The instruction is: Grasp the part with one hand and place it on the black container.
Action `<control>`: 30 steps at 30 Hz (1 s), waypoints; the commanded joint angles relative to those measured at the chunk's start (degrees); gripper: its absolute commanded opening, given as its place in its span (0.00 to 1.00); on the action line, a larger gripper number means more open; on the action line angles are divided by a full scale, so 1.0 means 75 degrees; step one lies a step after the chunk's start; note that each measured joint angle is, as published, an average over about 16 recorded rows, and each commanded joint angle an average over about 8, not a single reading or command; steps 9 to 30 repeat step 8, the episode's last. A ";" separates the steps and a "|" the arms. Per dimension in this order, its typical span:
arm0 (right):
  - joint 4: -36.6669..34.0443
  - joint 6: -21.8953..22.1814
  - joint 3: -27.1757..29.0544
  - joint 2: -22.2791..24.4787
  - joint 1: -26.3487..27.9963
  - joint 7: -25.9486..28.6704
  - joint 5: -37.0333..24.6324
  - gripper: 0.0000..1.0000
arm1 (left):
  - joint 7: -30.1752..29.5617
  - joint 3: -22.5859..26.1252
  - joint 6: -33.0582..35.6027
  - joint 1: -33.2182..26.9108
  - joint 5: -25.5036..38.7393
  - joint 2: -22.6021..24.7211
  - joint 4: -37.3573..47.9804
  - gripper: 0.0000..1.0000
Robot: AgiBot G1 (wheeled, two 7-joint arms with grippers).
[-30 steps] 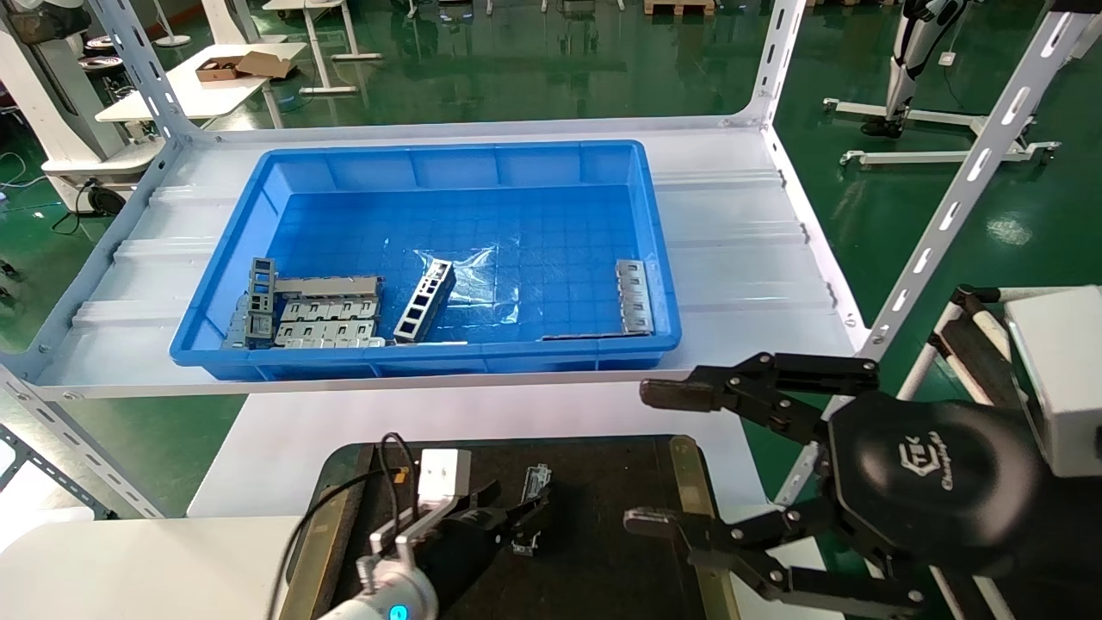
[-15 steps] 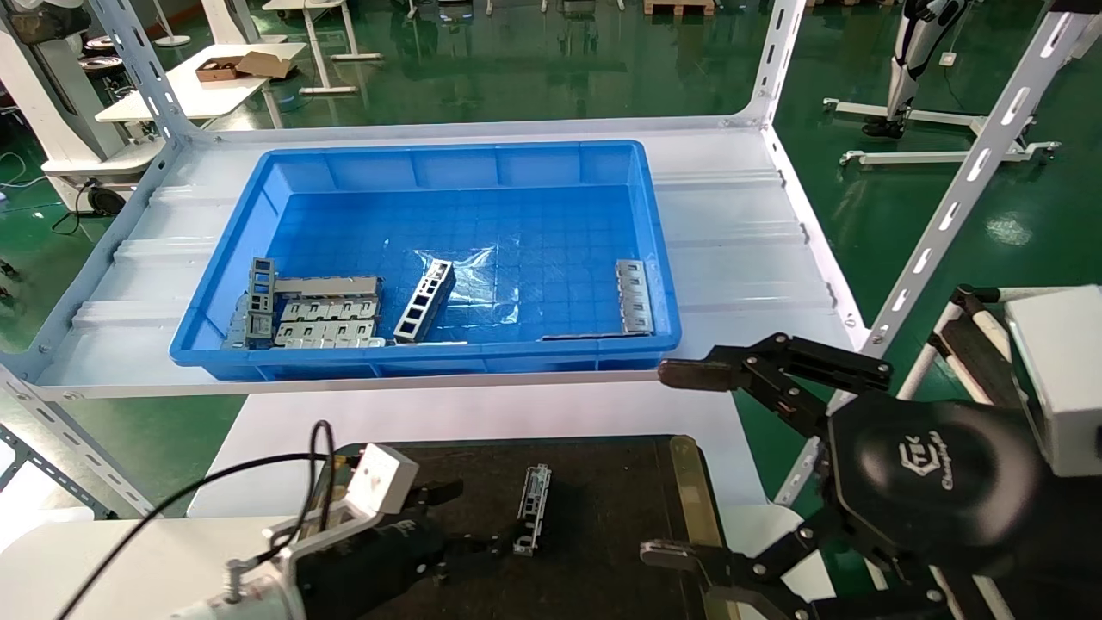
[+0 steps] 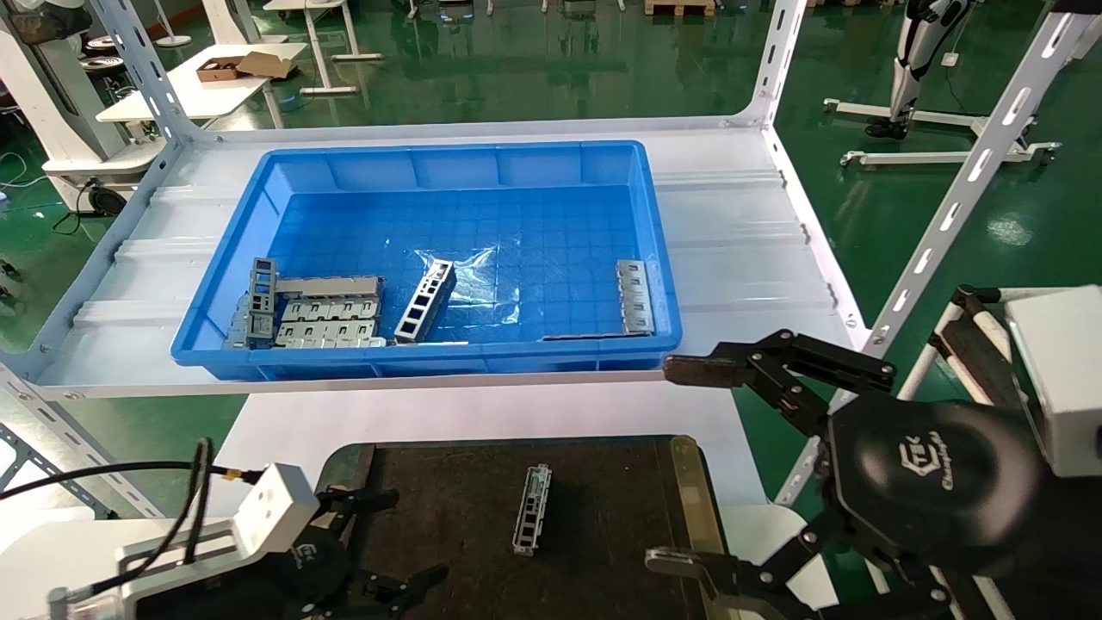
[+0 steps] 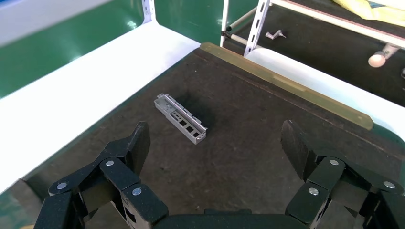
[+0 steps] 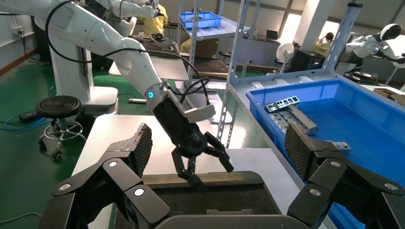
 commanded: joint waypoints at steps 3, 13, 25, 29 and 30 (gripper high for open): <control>0.0000 0.0000 0.0000 0.0000 0.0000 0.0000 0.0000 1.00 | 0.0393 -0.0211 0.0437 0.0022 -0.0100 -0.0226 0.0088 1.00; 0.0000 0.0000 -0.0001 0.0000 0.0000 0.0000 0.0000 1.00 | 0.0497 -0.0308 0.0586 0.0018 -0.0196 -0.0295 0.0107 1.00; 0.0000 0.0000 -0.0001 0.0000 0.0000 0.0000 0.0000 1.00 | 0.0497 -0.0308 0.0586 0.0018 -0.0196 -0.0295 0.0107 1.00; 0.0000 0.0000 -0.0001 0.0000 0.0000 0.0000 0.0000 1.00 | 0.0497 -0.0308 0.0586 0.0018 -0.0196 -0.0295 0.0107 1.00; 0.0000 0.0000 -0.0001 0.0000 0.0000 0.0000 0.0000 1.00 | 0.0497 -0.0308 0.0586 0.0018 -0.0196 -0.0295 0.0107 1.00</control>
